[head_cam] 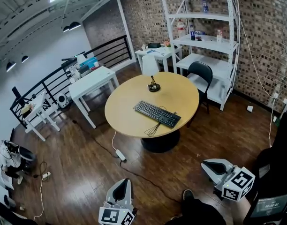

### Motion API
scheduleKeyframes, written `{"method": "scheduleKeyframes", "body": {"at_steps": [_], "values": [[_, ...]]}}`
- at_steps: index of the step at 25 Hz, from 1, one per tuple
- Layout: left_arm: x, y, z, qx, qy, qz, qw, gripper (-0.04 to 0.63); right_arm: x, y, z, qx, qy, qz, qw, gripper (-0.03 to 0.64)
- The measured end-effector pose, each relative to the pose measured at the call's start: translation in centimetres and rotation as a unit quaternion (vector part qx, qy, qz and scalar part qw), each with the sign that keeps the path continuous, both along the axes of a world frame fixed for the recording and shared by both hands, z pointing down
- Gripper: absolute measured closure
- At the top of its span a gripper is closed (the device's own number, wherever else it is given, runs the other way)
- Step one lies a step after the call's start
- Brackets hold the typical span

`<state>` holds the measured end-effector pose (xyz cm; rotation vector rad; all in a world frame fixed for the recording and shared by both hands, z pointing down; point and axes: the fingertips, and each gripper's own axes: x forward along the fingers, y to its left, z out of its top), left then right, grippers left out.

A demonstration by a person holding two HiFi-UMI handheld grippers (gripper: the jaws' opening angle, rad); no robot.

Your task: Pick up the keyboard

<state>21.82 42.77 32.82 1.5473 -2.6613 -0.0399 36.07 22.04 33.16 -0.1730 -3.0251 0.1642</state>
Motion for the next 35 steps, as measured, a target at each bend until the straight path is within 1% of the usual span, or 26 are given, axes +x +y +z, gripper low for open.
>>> {"method": "scheduleKeyframes", "body": {"at_steps": [6,14,19,25,28,31,35], "values": [[-3.9,-3.8,0.8,-0.011,-0.005,0.005,0.9999,0.591,-4.8,-3.8,1.0,-0.004,0.001,-0.003,1.000,0.614],[-11.2,-11.2,-0.7,-0.011,-0.013,-0.007,0.9998,0.591,-12.7,-10.8,0.6,-0.003,0.001,-0.022,1.000,0.614],[-15.0,-15.1,-0.1,-0.023,-0.006,-0.013,0.9996,0.591,-16.4,-14.6,0.5,-0.010,-0.003,-0.029,1.000,0.614],[-18.8,-20.0,0.2,-0.039,-0.005,-0.010,0.9992,0.591,-19.9,-18.8,1.7,-0.025,0.000,-0.037,0.999,0.614],[-20.6,-21.7,0.5,-0.042,-0.002,-0.019,0.9990,0.591,-21.4,-19.8,2.4,-0.024,0.002,-0.055,0.998,0.614],[-22.7,-23.1,1.3,-0.056,0.002,-0.030,0.9980,0.591,-22.5,-20.7,2.8,-0.018,0.008,-0.070,0.997,0.614],[-24.7,-25.0,1.8,-0.069,0.000,-0.018,0.9975,0.591,-24.0,-21.9,2.8,-0.016,0.010,-0.072,0.997,0.614]]}}
